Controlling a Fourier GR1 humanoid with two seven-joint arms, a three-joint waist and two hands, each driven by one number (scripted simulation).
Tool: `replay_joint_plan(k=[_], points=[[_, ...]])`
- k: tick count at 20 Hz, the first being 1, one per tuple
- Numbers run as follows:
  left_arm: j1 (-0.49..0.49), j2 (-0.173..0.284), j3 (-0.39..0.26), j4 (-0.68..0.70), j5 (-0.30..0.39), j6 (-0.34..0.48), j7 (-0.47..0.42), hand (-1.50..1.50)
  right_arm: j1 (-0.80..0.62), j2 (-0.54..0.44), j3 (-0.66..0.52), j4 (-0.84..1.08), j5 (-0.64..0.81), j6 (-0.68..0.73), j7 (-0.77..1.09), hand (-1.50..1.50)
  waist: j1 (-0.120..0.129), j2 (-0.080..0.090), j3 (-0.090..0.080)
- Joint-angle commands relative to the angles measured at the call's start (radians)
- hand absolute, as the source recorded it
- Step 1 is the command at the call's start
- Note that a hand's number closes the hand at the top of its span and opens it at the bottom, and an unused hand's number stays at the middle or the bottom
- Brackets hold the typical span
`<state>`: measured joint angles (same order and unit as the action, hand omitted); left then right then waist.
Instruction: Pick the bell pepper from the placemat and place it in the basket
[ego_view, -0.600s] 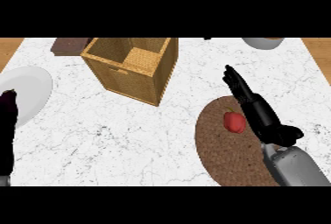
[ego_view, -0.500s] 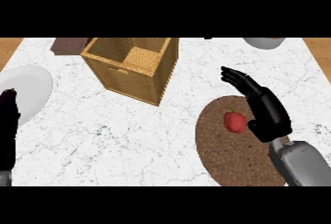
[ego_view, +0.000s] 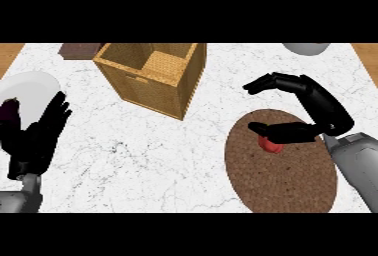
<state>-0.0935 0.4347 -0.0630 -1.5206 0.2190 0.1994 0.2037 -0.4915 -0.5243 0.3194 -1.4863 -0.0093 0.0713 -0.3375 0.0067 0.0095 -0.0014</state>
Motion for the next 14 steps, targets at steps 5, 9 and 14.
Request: replay_joint_plan(k=[5, 9, 14], points=[[-0.058, 0.001, 0.024, 0.1, 0.036, -0.107, -0.024, 0.0, -0.072, 0.264, 0.182, -0.001, 0.366, -0.296, 0.218, -1.5, -0.002, -0.01, 0.0], [-0.089, -0.008, 0.043, 0.165, 0.028, -0.097, -0.044, 0.0, -0.119, 0.205, 0.203, -0.149, 0.389, -0.15, 0.59, -1.5, -0.027, -0.018, -0.002], [-0.09, 0.018, 0.062, 0.154, 0.044, -0.108, -0.016, 0.0, -0.309, 0.052, 0.179, -0.119, 0.502, 0.04, 0.891, -1.5, -0.035, -0.03, -0.007]])
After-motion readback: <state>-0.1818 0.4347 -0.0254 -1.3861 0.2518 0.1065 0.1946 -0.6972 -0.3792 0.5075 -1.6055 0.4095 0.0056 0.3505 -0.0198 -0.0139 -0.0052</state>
